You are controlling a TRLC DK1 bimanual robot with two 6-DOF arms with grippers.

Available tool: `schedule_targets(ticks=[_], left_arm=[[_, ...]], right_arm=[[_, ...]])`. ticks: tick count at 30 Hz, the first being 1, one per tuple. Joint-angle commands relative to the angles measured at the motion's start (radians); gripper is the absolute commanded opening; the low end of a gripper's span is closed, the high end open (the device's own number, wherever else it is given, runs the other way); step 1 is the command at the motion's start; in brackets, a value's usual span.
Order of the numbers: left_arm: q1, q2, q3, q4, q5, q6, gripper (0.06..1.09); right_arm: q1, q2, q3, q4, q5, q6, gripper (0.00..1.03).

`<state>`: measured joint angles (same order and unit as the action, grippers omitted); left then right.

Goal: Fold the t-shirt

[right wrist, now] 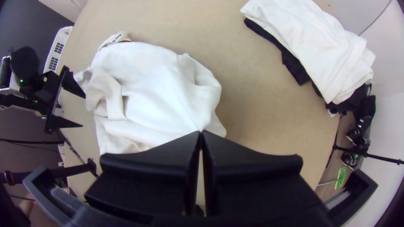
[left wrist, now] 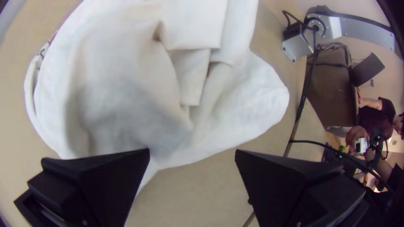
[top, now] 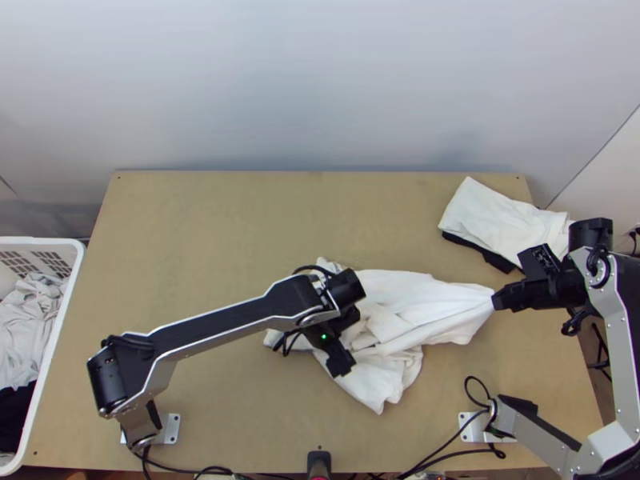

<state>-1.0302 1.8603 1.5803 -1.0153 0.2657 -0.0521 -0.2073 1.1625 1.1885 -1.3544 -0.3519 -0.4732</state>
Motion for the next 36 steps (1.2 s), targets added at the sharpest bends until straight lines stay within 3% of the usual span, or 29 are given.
schedule_targets(ticks=[1,6,13,29,31,36], left_arm=[[0.102,-0.035,0.084,-0.052,-0.002,0.005,1.04],[0.351,-0.035,0.181,-0.089,0.006,0.021,1.04],[0.498,-0.032,0.110,-0.066,0.004,0.075,1.03],[0.389,-0.030,-0.148,0.123,-0.014,0.093,1.03],[0.363,-0.035,-0.166,0.149,-0.014,0.080,0.97],[0.302,-0.036,-0.190,0.184,-0.028,0.063,0.97]], right_arm=[[-0.017,0.028,-0.010,0.015,0.002,-0.016,0.03],[-0.015,0.042,-0.013,0.028,0.001,-0.018,0.03],[-0.010,0.055,-0.012,0.052,0.001,-0.018,0.03],[0.003,0.068,0.006,0.069,0.001,-0.016,0.03],[0.003,0.072,0.010,0.069,0.001,-0.018,0.03],[-0.003,0.071,0.005,0.069,0.001,-0.018,0.03]])
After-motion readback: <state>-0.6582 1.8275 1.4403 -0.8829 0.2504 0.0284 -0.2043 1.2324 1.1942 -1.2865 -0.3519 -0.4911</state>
